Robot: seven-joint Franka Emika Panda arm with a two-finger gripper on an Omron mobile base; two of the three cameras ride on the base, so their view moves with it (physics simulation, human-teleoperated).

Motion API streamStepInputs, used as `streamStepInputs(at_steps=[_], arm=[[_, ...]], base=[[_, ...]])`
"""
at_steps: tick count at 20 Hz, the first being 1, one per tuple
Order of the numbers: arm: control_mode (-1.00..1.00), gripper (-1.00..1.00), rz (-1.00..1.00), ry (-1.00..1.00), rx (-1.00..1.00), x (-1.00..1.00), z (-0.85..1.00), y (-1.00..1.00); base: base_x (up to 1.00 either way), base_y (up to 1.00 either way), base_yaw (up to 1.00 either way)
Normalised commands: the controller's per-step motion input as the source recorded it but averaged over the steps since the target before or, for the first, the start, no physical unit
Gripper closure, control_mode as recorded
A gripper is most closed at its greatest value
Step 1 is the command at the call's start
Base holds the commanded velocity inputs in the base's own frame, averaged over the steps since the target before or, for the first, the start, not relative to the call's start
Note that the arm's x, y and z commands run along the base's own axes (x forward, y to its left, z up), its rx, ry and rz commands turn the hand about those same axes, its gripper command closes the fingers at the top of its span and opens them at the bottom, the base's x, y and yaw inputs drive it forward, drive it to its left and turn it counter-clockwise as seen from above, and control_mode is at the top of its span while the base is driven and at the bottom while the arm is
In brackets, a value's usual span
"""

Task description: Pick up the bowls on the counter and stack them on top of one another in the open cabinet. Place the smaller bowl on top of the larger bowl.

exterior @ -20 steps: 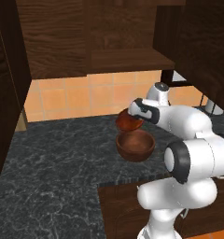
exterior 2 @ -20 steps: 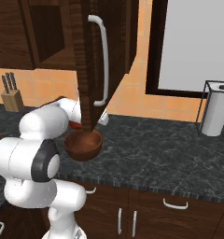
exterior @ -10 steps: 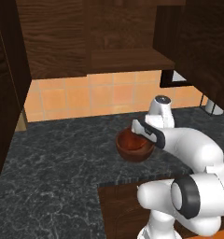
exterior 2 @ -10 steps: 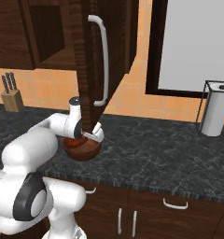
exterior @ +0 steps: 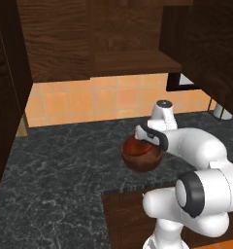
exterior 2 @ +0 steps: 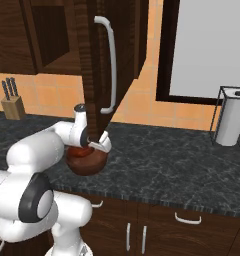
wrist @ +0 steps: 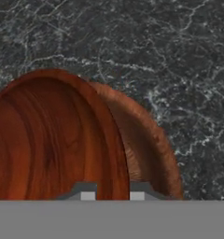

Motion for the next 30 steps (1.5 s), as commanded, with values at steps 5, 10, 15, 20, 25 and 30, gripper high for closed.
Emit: streamStepInputs(at_steps=[5,10,15,20,25,30], arm=[[-1.0,-1.0,-0.05,0.04,0.04,-0.25,0.36,-0.12],[-1.0,-1.0,-0.09,0.11,0.09,-0.76,0.11,-0.44],[-1.0,-1.0,-0.03,0.21,0.01,-0.46,-0.59,-0.1],[-1.0,-1.0,0.0,0.1,0.0,0.1,-0.61,0.11],[-1.0,-1.0,0.0,0.01,0.0,0.35,-0.14,0.26],[-1.0,1.0,0.0,0.0,0.0,0.1,-0.21,0.22]], base=[[0.0,0.0,0.0],[0.0,0.0,0.0],[0.0,0.0,0.0],[0.0,0.0,0.0],[0.0,0.0,0.0],[0.0,0.0,0.0]])
